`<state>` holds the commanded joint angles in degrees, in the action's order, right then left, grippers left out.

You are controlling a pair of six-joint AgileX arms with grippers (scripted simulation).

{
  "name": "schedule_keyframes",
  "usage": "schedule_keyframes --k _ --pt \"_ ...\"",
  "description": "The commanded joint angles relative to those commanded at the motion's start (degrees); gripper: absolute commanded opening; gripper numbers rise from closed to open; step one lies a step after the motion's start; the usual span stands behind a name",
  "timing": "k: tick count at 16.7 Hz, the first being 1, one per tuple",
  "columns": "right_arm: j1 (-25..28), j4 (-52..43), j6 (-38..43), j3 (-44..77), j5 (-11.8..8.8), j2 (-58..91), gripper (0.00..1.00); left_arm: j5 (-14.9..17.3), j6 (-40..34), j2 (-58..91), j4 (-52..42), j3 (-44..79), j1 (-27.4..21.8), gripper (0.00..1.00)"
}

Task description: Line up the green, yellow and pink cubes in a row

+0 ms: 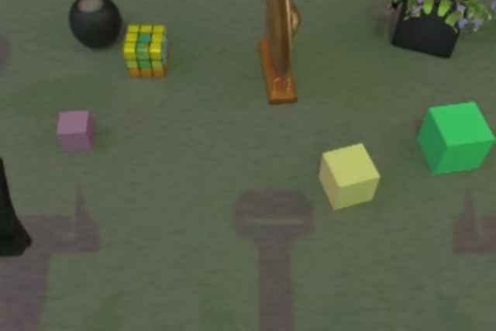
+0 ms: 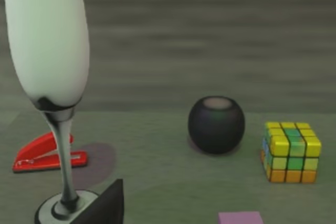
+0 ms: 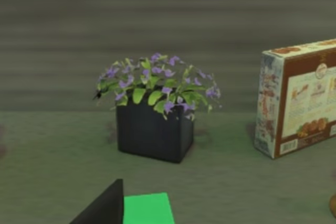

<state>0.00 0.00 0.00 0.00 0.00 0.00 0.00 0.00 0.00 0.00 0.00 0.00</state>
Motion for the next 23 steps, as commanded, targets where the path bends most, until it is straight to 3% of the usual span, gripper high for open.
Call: schedule_keyframes --k 5,9,23 --pt "0.0 0.0 0.0 0.0 0.0 0.0 1.0 0.1 -0.3 3.5 -2.4 3.5 -0.3 1.0" --pt "0.0 0.0 0.0 0.0 0.0 0.0 1.0 0.2 -1.3 16.8 -10.6 16.4 -0.8 1.0" --pt "0.0 0.0 0.0 0.0 0.0 0.0 1.0 -0.4 -5.5 104.1 -56.1 85.4 -3.4 1.0"
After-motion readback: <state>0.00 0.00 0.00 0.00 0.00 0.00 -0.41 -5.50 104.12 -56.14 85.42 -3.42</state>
